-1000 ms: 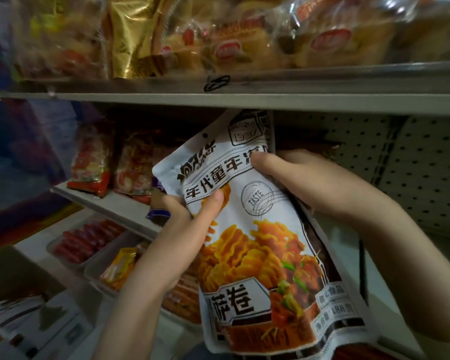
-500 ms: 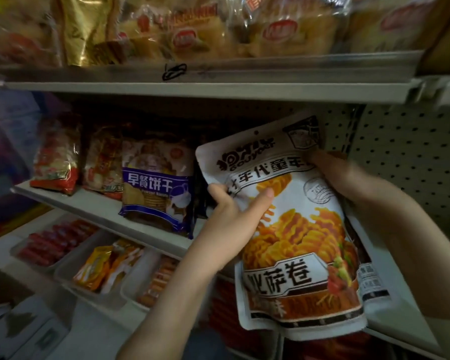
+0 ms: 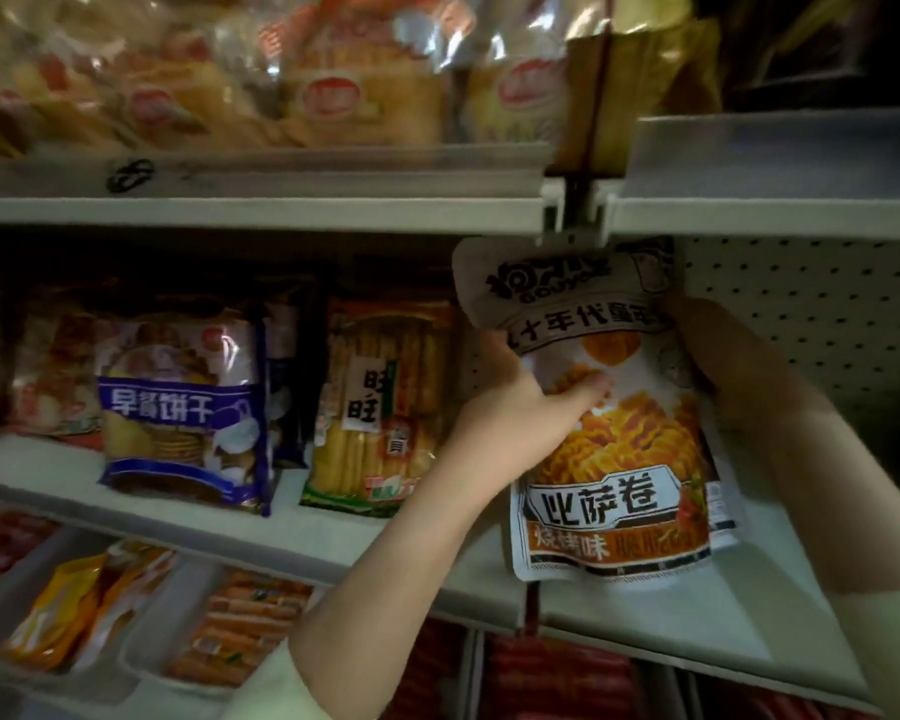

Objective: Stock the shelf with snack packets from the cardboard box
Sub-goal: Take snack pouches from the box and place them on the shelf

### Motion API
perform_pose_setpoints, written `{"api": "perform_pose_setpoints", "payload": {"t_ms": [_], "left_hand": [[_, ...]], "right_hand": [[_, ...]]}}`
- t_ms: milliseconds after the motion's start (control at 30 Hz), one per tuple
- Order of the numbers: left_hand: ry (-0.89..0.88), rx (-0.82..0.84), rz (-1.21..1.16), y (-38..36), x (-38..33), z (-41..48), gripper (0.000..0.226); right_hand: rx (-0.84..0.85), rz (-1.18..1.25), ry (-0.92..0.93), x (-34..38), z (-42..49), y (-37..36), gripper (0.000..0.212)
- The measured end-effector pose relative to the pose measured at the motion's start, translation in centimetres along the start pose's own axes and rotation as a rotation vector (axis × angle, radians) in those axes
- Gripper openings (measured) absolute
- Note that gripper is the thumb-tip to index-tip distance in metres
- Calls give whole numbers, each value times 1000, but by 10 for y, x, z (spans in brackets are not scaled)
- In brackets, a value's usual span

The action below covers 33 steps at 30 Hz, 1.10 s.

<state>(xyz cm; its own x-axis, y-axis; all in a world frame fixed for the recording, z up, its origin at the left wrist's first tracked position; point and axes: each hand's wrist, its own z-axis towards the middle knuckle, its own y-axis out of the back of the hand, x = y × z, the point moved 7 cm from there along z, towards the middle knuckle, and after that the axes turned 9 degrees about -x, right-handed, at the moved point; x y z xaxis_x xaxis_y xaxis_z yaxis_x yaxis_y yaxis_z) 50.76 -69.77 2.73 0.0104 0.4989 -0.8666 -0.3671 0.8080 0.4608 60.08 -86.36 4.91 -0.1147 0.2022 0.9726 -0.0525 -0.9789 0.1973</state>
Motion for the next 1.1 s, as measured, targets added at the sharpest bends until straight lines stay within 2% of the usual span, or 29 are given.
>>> {"api": "perform_pose_setpoints", "payload": {"t_ms": [100,267,500,633,700,767,867,967,1100], "left_hand": [[-47,27,-103,-27,-11,15,110],[-114,23,-224,-46,-23,42,89],[-190,-9,-321,-54,-21,53,81],[-168,-28,-384,-60,-22,46,83],[-142,-38,-395,-65,-24,39,85],[-114,-58,-413,-70,-26,36,72],[-169,-24,-299,-80,-33,43,38],[-143,-31,-211,-86,-25,54,34],[-123,-125,-139,-75,-8,65,33]], "right_hand": [[-153,-14,-26,-17,12,23,41],[-297,-14,-20,-26,24,42,42],[-405,71,74,-18,19,42,53],[-418,132,61,-25,19,50,38],[-417,199,22,-36,23,59,40],[-444,255,-13,-45,23,72,41],[-451,300,4,-48,20,83,38],[-392,354,32,-47,20,84,36],[-262,294,64,-44,20,69,47]]}}
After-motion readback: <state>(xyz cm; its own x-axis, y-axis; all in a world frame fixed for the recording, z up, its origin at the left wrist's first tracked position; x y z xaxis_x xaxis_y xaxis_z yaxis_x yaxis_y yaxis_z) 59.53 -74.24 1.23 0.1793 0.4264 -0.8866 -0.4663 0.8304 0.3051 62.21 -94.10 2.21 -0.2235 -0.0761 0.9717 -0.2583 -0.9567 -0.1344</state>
